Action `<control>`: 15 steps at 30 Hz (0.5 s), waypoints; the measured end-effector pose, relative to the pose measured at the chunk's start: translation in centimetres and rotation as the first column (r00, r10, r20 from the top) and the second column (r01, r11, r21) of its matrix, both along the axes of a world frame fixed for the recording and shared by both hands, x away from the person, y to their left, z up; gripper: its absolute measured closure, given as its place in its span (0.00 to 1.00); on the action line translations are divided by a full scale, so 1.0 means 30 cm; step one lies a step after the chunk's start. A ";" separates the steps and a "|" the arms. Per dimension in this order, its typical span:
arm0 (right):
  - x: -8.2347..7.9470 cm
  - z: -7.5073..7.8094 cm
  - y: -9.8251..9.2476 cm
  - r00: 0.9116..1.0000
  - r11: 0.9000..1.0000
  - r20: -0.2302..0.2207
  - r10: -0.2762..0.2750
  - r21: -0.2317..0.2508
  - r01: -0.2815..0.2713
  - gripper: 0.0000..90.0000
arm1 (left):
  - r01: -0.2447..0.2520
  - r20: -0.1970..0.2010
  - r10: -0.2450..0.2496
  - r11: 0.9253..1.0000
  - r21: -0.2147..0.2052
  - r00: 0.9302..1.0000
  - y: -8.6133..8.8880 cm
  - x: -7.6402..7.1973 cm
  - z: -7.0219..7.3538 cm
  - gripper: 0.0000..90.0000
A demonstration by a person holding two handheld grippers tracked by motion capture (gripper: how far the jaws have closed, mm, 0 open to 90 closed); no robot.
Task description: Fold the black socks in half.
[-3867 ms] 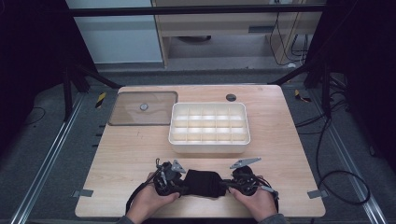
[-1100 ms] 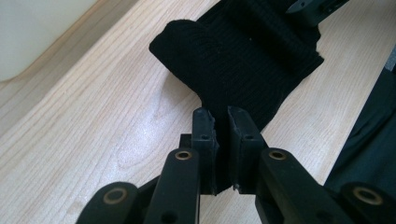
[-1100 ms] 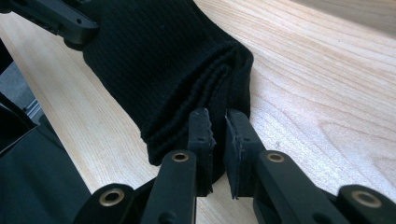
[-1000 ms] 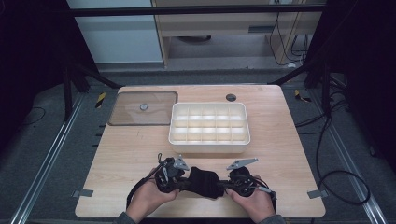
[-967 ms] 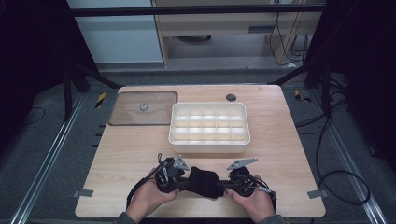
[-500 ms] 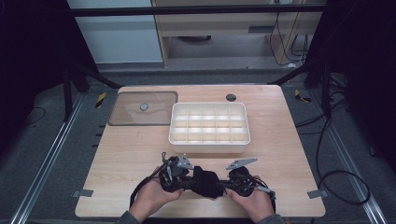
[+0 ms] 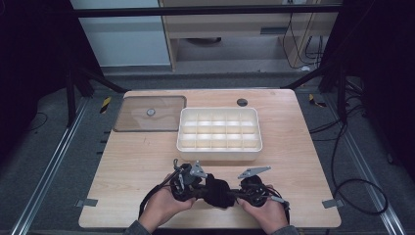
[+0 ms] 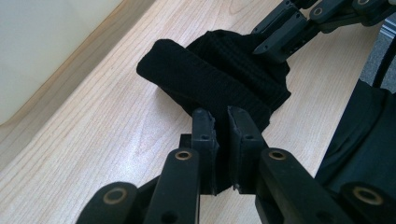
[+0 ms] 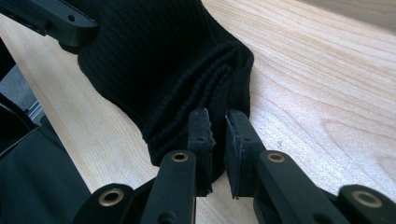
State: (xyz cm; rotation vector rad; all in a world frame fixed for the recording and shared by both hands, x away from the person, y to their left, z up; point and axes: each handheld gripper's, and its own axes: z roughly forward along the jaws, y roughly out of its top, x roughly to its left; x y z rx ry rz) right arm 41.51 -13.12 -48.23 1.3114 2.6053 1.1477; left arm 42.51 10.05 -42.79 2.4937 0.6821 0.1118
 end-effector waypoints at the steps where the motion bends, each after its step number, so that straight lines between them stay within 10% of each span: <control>1: 0.000 0.000 0.000 1.000 1.000 0.000 0.001 -0.001 -0.001 0.91 | 0.001 0.000 -0.001 1.000 0.000 1.000 -0.001 0.000 0.000 0.91; 15: 0.000 0.003 0.007 1.000 1.000 -0.004 0.001 0.000 -0.001 0.90 | 0.015 0.007 -0.015 1.000 0.010 1.000 -0.018 0.004 0.004 0.91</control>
